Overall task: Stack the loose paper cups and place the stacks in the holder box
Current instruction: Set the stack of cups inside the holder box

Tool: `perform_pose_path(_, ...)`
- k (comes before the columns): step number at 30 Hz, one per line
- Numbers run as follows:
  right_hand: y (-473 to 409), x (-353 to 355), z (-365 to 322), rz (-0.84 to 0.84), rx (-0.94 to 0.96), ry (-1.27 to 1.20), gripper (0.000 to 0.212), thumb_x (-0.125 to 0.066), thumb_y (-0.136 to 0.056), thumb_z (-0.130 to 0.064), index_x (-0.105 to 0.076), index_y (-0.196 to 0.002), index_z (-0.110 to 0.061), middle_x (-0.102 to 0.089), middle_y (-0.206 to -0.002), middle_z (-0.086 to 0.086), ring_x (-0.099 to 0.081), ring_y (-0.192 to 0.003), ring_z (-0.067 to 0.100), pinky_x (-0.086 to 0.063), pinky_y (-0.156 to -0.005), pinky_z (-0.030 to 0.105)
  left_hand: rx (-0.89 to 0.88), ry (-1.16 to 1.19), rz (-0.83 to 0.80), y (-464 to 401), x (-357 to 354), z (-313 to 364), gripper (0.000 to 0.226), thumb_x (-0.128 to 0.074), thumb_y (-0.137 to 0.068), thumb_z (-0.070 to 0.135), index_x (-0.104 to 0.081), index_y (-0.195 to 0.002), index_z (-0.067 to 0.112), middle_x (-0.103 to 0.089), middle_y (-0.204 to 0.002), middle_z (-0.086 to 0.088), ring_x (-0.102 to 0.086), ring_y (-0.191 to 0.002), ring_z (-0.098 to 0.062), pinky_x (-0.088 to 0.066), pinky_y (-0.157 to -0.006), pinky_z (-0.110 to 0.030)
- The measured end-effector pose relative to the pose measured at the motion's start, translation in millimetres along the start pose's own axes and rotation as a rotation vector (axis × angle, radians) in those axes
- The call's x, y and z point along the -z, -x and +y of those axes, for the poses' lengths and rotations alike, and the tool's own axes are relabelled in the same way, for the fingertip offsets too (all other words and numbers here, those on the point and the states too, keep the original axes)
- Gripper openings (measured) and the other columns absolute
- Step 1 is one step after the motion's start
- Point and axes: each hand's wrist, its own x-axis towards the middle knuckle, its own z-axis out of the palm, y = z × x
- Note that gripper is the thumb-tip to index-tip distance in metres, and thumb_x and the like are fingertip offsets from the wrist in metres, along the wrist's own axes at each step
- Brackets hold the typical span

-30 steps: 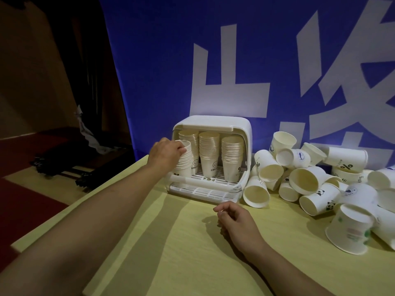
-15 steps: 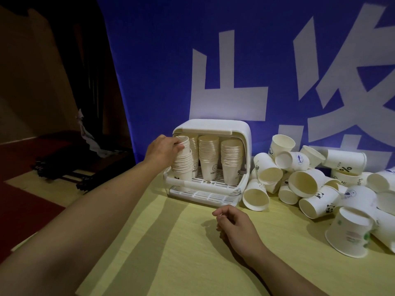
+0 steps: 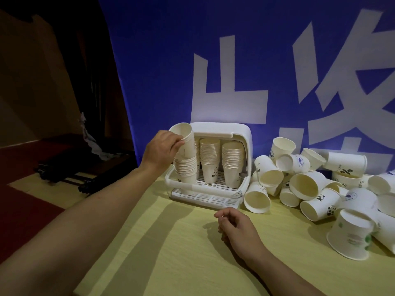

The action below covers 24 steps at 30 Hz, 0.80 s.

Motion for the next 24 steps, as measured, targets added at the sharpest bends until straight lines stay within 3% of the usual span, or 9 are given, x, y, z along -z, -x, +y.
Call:
perform_pose_path(4,3.8,0.7,-6.5,0.258,0.192,-0.05,0.025,-0.059,-0.097,-0.007,-0.065,-0.103,-0.031,-0.061,-0.08,-0.005,-0.05,-0.066,0.011,-0.044,-0.058,0.022,-0.075,0.093,0.128,-1.4,4.5,24.5,0.035,-0.051,-0.101,0.033,-0.069,-0.1,0.003,-0.069,-0.094,-0.009,-0.057,-0.093,-0.026,-0.047,-0.074,-0.035)
perform_pose_path(8,5.8,2.8,-5.8,0.377,0.367,0.043,0.062,-0.072,-0.088,-0.016,-0.043,-0.138,-0.038,-0.054,-0.115,-0.016,-0.053,-0.09,0.008,-0.048,-0.072,0.021,-0.125,0.251,-0.095,31.8,-9.5,62.8,0.043,-0.042,-0.101,0.04,-0.068,-0.097,0.006,-0.066,-0.095,-0.007,-0.048,-0.094,-0.015,-0.041,-0.079,-0.031)
perform_pose_path(12,8.0,7.2,-5.5,0.344,0.348,0.106,0.089,-0.073,-0.078,-0.037,-0.022,-0.15,-0.047,-0.044,-0.133,-0.023,-0.053,-0.107,0.0,-0.047,-0.083,0.018,-0.175,0.357,-0.247,69.7,-22.6,86.7,0.042,-0.042,-0.1,0.04,-0.068,-0.101,0.006,-0.068,-0.098,-0.007,-0.05,-0.093,-0.013,-0.04,-0.081,-0.027)
perform_pose_path(15,11.6,9.4,-6.4,0.274,0.361,0.127,0.087,-0.075,-0.082,-0.036,-0.019,-0.146,-0.057,-0.048,-0.134,-0.024,-0.054,-0.114,-0.003,-0.05,-0.088,0.02,-0.176,0.365,-0.344,87.6,-26.1,102.3,0.045,-0.04,-0.1,0.043,-0.067,-0.105,0.008,-0.066,-0.101,-0.006,-0.053,-0.095,-0.016,-0.043,-0.082,-0.033)
perform_pose_path(19,13.1,9.9,-10.1,0.253,0.35,0.132,0.07,-0.077,-0.087,-0.026,-0.035,-0.132,-0.059,-0.048,-0.118,-0.047,-0.055,-0.112,-0.005,-0.054,-0.081,0.018,-0.191,0.4,-0.349,95.0,-29.4,106.0,0.038,-0.046,-0.101,0.039,-0.069,-0.105,0.009,-0.068,-0.1,-0.005,-0.051,-0.096,-0.012,-0.047,-0.082,-0.033)
perform_pose_path(24,12.1,10.0,-9.2,0.28,0.344,0.143,0.066,-0.079,-0.084,-0.027,-0.038,-0.125,-0.061,-0.05,-0.119,-0.042,-0.056,-0.111,-0.005,-0.057,-0.08,0.023,-0.103,0.413,-0.361,94.4,-25.7,95.3,0.045,-0.044,-0.097,0.052,-0.069,-0.115,0.02,-0.066,-0.113,0.004,-0.055,-0.107,-0.012,-0.048,-0.089,-0.034)
